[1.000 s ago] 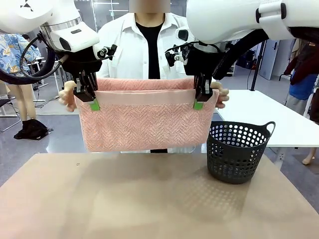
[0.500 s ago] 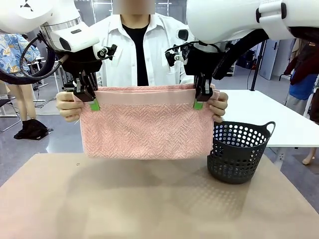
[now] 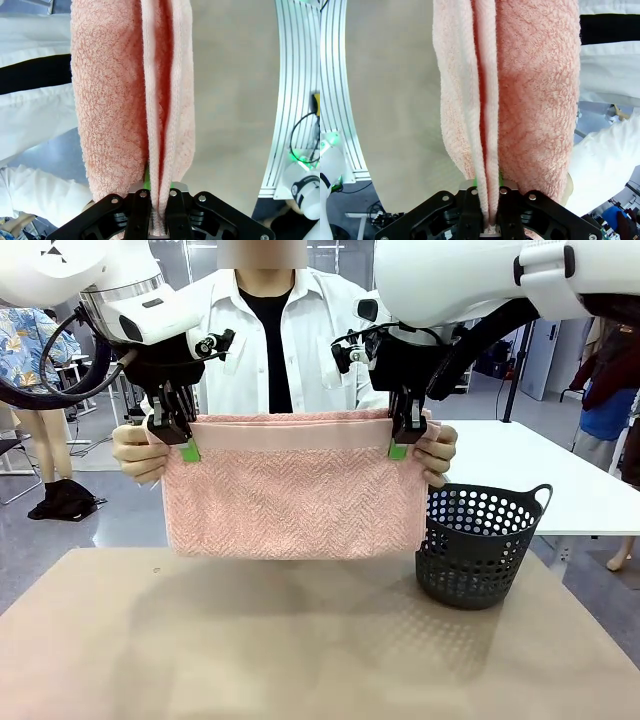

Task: Fold the towel.
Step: Release the end of the 100 cm Hotel Towel you were holding.

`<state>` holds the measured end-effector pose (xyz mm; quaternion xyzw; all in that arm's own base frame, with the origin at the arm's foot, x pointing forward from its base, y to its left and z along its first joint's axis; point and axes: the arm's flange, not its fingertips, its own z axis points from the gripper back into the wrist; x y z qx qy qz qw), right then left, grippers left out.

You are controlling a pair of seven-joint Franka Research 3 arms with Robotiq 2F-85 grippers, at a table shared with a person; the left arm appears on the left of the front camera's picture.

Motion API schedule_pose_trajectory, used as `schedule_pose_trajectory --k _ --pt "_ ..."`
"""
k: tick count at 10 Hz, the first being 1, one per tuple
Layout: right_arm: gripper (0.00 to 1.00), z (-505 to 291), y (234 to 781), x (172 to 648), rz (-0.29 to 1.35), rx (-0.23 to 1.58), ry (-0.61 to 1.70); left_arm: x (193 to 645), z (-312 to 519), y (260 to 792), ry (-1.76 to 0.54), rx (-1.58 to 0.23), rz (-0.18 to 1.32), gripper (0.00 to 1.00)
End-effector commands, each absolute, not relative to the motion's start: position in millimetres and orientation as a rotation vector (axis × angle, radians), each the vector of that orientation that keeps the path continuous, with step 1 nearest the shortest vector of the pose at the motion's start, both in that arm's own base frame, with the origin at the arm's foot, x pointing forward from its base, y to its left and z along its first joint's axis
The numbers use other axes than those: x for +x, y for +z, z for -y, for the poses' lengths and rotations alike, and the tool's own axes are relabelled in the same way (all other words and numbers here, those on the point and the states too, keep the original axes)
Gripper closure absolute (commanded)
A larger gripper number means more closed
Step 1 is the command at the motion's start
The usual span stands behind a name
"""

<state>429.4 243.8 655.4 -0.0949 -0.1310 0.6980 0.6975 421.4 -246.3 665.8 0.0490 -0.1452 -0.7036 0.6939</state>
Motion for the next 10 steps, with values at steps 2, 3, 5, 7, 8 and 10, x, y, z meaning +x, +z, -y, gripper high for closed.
schedule_pose_trajectory --k 2,3,5,7,8,10 --pt "1.00 -241.9 656.9 428.1 0.294 -0.214 1.555 421.1 245.8 667.1 -1.559 0.119 0.324 1.00" --pt "0.96 -243.9 655.4 429.4 0.292 -0.212 1.556 421.4 246.3 665.9 -1.571 0.110 0.324 0.95" --pt "0.59 -238.0 660.1 430.6 0.321 -0.225 1.520 417.5 244.2 676.7 -1.574 0.132 0.353 0.50" --pt "0.55 -235.1 673.8 427.1 0.362 -0.202 1.518 413.1 240.9 687.6 -1.541 0.117 0.404 0.05" --pt "0.00 -232.9 684.9 422.2 0.381 -0.185 1.501 408.4 240.5 697.4 -1.532 0.108 0.437 0.00" --pt "0.00 -215.9 721.5 409.5 0.471 -0.083 1.450 398.0 230.8 732.9 -1.489 0.067 0.524 0.00"
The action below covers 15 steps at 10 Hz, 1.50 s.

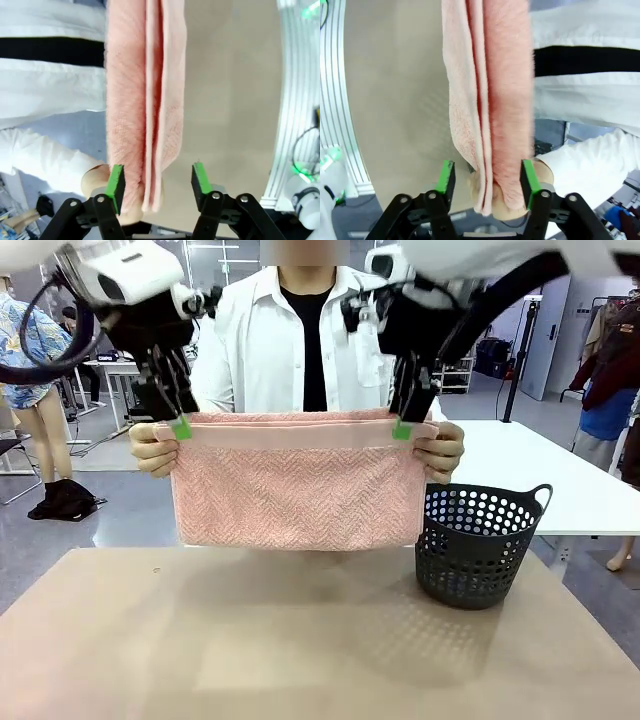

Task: Fold the towel.
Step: Release the end of the 100 cm Hotel Towel you were holding.

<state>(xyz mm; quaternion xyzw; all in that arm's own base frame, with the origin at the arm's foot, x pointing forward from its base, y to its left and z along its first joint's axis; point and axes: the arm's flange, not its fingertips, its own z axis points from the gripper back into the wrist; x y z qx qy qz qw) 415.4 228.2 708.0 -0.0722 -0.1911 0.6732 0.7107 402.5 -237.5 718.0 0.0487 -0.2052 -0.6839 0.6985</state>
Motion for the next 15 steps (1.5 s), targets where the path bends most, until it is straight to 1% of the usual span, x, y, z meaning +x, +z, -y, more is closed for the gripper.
schedule_pose_trajectory --k 1,2,3,4,5,7,9,11,12,13,15 --pt "0.00 -199.0 740.2 404.7 0.512 -0.069 1.386 390.6 220.6 749.5 -1.436 0.068 0.561 0.07" --pt "0.00 -174.7 761.6 396.4 0.559 -0.025 1.290 378.3 204.7 766.4 -1.353 0.051 0.613 0.00" --pt "0.00 -150.8 780.0 386.3 0.606 -0.009 1.203 370.0 192.7 779.4 -1.291 0.050 0.657 0.00" --pt "0.00 -122.7 799.0 371.5 0.668 0.032 1.140 353.3 167.0 801.8 -1.192 0.102 0.712 0.00" --pt "0.00 -93.7 812.4 358.6 0.722 0.034 1.072 331.5 137.3 823.2 -1.102 0.096 0.796 0.00" --pt "0.00 -24.3 828.8 318.6 0.827 0.058 0.942 278.8 69.6 844.5 -0.915 0.091 0.939 0.00" --pt "0.00 33.1 826.6 280.6 0.925 0.054 0.842 237.9 6.5 847.3 -0.745 0.098 1.024 0.00" --pt "0.00 57.2 815.2 256.1 0.975 0.053 0.833 216.3 -26.1 840.4 -0.665 0.071 1.075 0.00" --pt "0.00 64.6 808.8 246.3 0.991 0.049 0.824 211.0 -35.9 829.4 -0.645 0.059 1.056 0.00" --pt "0.00 71.1 798.6 240.0 0.968 0.037 0.809 206.9 -44.1 814.2 -0.620 0.040 1.032 0.00" --pt "0.00 78.9 789.8 236.8 0.951 0.050 0.797 198.4 -50.9 806.4 -0.595 0.032 1.037 0.00"
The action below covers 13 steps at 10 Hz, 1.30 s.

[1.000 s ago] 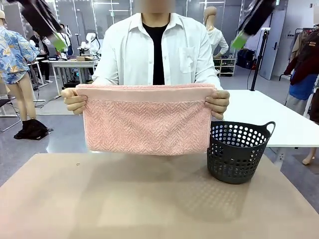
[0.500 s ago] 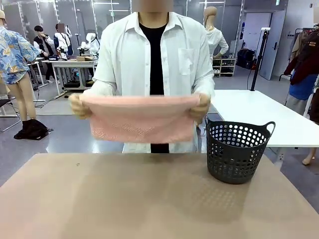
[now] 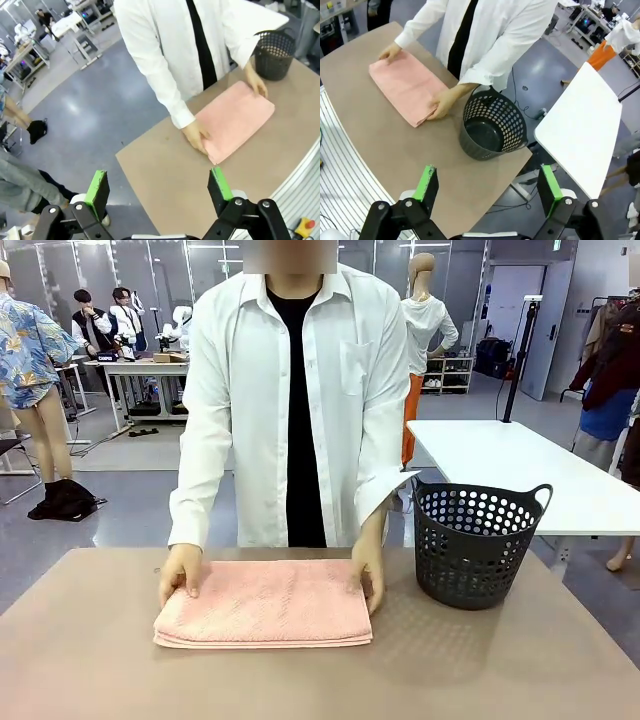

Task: Fold the towel.
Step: Release the end of the 100 cm Hotel Towel you were holding, then pick up the 100 cm Hotel Towel and place it on the left side of the table.

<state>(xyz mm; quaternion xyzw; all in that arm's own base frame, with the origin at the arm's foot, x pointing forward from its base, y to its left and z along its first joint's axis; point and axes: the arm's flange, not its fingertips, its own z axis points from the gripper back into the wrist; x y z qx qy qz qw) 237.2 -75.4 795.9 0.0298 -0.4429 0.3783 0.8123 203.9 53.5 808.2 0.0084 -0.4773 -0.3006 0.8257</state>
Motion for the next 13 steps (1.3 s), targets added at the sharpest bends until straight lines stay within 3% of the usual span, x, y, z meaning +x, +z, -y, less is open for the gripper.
schedule_pose_trajectory --k 1,13 --pt "0.00 78.3 791.9 236.6 0.957 0.049 0.793 198.3 -48.9 808.5 -0.597 0.041 1.032 0.00" --pt "0.00 77.3 793.1 236.5 0.943 0.063 0.806 199.6 -52.2 806.5 -0.631 0.022 1.016 0.00"
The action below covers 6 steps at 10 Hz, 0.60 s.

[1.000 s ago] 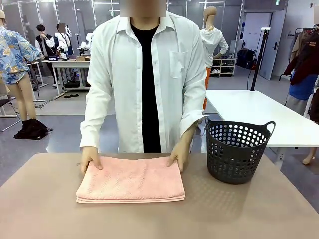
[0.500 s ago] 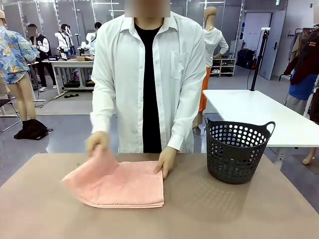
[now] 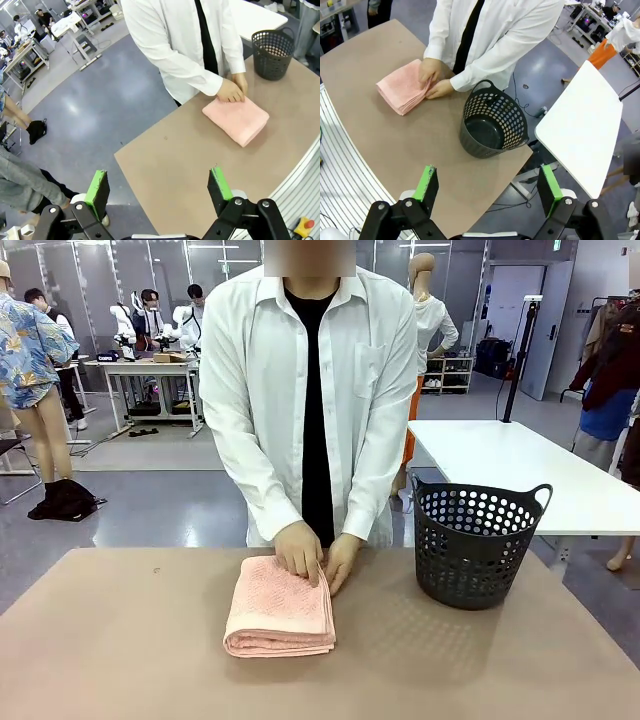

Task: Fold the towel.
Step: Pick up the 100 cm Hotel Towel and place it on the left side of the table.

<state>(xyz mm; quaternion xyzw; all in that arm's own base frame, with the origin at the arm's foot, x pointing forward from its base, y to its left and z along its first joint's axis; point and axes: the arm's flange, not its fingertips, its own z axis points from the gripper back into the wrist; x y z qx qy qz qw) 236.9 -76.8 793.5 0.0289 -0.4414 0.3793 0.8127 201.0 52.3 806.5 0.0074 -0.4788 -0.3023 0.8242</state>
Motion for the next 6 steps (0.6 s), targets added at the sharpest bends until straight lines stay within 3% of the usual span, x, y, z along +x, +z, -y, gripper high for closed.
schedule_pose_trajectory --k 1,6 --pt "0.00 77.3 793.1 236.5 0.943 0.063 0.806 199.6 -52.2 806.5 -0.631 0.022 1.016 0.00" --pt "0.00 77.3 793.1 236.5 0.943 0.063 0.806 199.6 -52.2 806.5 -0.631 0.022 1.016 0.00"
